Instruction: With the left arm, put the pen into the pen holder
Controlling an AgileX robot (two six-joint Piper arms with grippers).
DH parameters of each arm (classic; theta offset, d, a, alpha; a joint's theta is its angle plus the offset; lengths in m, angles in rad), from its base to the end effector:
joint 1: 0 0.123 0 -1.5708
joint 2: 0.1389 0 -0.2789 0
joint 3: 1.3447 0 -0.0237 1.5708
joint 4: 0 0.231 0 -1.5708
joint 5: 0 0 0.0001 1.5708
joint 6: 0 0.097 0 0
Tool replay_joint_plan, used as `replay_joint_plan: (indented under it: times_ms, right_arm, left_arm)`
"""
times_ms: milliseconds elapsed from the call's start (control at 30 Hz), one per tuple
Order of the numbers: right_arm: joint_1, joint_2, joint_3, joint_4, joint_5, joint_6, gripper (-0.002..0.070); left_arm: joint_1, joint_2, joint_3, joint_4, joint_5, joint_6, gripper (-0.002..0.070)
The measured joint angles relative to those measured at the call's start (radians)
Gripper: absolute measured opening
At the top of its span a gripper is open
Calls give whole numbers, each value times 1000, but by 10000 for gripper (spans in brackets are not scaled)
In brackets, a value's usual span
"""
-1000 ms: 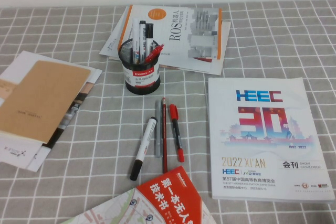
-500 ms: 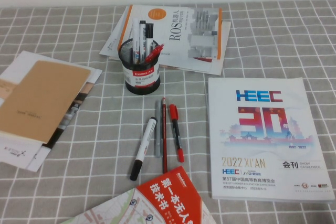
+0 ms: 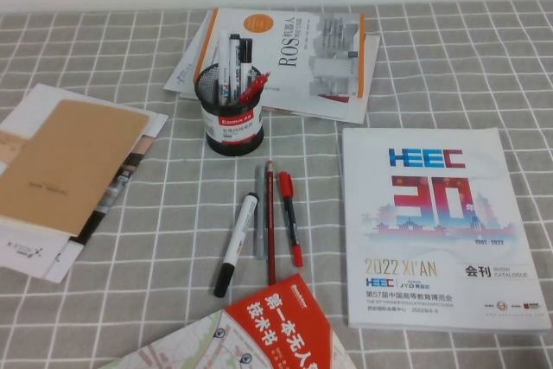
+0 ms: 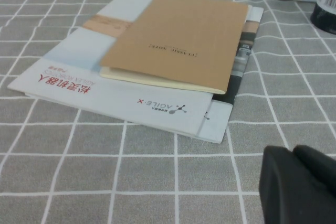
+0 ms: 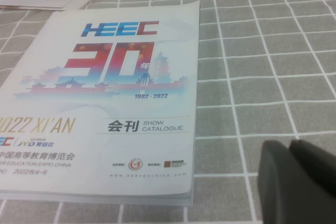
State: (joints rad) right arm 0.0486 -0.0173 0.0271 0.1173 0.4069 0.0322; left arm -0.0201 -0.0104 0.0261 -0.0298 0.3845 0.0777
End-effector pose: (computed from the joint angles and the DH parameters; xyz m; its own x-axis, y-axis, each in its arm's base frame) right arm 0.0431 0.0066 0.1671 -0.3306 0.1235 -0.9357 -0.0467 0.9881 0.1469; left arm 0.0443 -0.0020 0.1689 -0.3058 0.0562 -0.9504 0.0461 0.9980 0.0442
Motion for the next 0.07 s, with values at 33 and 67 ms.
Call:
replay_joint_plan:
  times_ms: [33,67]
  right_arm:
    - [0,0,0,0,0,0,-13]
    - [0,0,0,0,0,0,-13]
  left_arm:
    - [0,0,0,0,0,0,-3]
    - [0,0,0,0,0,0,-3]
